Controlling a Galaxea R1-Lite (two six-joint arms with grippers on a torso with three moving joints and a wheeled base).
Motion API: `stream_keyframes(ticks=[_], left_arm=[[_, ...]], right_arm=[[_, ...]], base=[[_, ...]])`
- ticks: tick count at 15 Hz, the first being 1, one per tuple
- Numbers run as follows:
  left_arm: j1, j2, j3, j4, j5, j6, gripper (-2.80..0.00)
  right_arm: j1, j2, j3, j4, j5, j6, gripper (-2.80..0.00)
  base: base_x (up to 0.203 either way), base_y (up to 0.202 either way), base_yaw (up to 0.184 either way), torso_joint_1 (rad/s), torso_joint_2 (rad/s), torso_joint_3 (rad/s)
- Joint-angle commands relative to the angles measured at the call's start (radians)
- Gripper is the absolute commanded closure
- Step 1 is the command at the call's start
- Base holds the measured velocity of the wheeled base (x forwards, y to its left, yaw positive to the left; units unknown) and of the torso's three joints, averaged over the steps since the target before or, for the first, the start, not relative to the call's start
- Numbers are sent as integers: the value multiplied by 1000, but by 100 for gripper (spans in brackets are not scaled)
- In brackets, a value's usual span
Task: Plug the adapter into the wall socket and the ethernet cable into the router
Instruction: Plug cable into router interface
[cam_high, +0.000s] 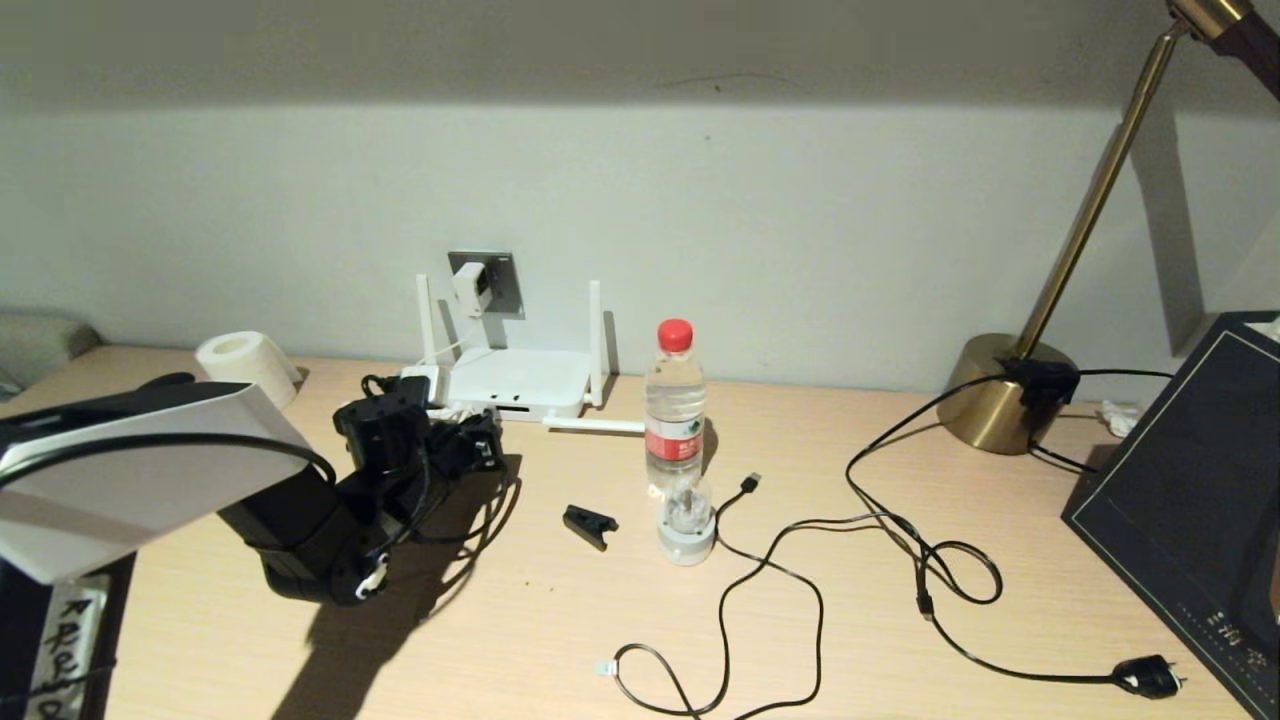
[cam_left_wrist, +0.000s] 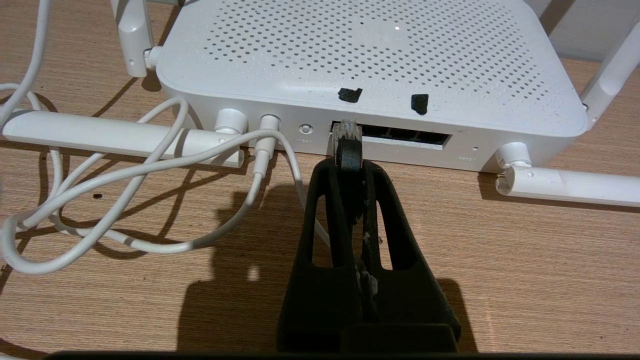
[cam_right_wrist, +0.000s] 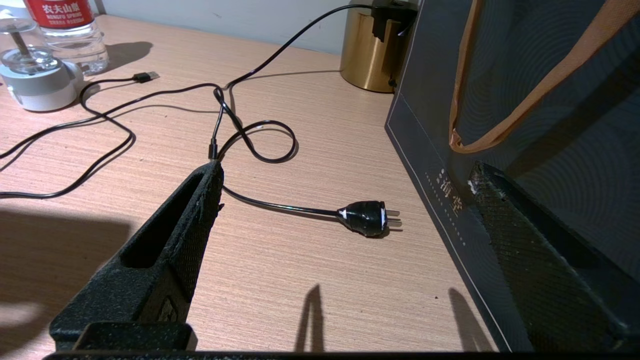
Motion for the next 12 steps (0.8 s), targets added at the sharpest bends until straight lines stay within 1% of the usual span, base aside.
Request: stream_keyframes(ticks=[1, 12], left_arm=[[1, -2, -2, -7, 1, -1, 0], [1, 13, -22, -7, -1, 0, 0]], right_arm=[[0, 2, 29, -1, 1, -1, -280], [0, 2, 29, -1, 1, -1, -280]], base=[[0, 0, 0, 0, 0, 0], [0, 0, 0, 0, 0, 0]])
